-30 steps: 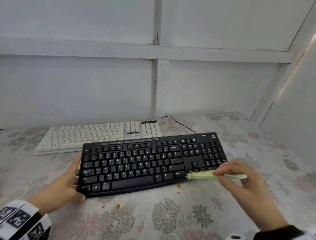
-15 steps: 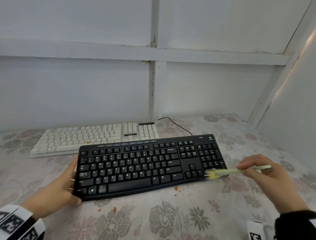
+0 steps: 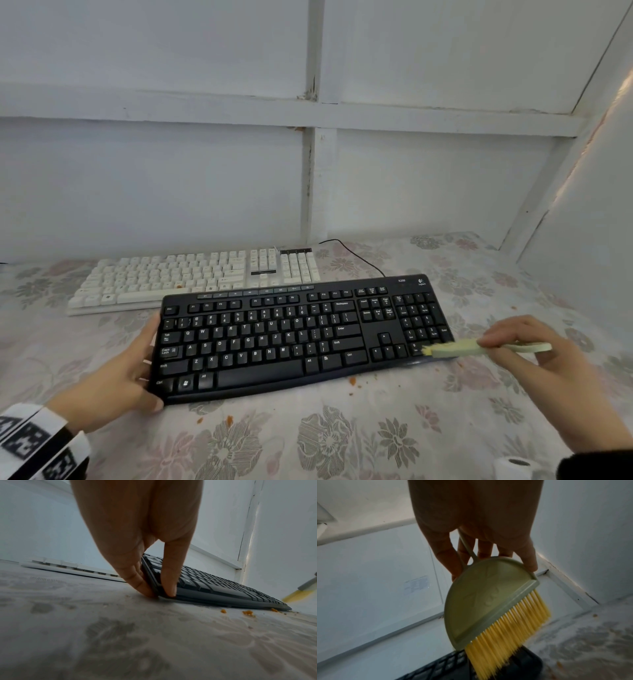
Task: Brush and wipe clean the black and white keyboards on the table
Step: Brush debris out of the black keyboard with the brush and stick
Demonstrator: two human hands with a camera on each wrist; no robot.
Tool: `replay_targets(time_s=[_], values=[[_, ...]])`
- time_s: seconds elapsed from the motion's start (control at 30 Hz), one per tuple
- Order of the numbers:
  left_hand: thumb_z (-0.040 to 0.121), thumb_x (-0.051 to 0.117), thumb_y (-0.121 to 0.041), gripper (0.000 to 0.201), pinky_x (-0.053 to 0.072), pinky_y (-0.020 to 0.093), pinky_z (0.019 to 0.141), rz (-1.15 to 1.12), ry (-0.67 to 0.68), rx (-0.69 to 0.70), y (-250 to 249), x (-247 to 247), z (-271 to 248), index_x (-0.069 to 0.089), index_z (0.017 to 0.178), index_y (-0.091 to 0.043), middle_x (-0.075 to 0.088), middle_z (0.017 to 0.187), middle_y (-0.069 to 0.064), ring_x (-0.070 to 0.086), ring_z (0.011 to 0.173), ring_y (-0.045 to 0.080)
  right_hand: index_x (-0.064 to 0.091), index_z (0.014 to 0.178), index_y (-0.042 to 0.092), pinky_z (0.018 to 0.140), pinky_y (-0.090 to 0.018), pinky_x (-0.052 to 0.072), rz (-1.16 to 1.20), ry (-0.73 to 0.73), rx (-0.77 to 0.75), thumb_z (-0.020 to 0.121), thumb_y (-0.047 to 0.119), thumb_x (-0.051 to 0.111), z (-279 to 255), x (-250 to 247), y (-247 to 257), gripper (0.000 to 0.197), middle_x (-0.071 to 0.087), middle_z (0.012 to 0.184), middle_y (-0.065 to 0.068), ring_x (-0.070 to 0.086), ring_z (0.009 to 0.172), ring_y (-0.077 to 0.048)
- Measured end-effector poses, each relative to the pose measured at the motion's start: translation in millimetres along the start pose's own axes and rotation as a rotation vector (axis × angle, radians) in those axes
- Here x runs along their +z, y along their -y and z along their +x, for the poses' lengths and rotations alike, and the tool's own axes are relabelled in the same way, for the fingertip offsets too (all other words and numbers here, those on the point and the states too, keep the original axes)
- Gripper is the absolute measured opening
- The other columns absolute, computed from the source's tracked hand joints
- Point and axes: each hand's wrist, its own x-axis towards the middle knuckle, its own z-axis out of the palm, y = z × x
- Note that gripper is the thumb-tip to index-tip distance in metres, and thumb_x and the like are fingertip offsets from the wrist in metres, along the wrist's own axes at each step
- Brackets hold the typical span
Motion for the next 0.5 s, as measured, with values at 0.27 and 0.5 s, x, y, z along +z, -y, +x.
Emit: replay_targets(time_s=[0.27, 0.5], values=[[0.059, 0.060, 0.030, 0.119, 0.051, 0.030, 0.069, -0.021, 0.042, -0.010, 5.2, -5.0, 2.2, 0.015, 0.127, -0.056, 0.058, 0.118, 0.005, 0.064, 0.098, 0.026, 0.068, 0.072, 0.034, 0.068, -0.003, 0.037, -0.136, -0.117, -0.048, 0.077, -0.008, 0.067, 1.2, -16.7, -5.3, 0.042, 0.062, 0.086, 0.015, 0.053, 0.085, 0.000], [0.048, 0.065, 0.025, 0.112, 0.054, 0.031, 0.064, -0.038, 0.100, -0.058, 11.7, -12.9, 2.0, 0.028, 0.115, -0.057, 0.061, 0.113, 0.011, 0.068, 0.090, 0.028, 0.069, 0.074, 0.031, 0.070, -0.006, 0.039, -0.032, -0.078, -0.081, 0.078, -0.005, 0.068, -10.3, -17.3, 12.2, 0.037, 0.064, 0.085, 0.011, 0.056, 0.083, -0.002]])
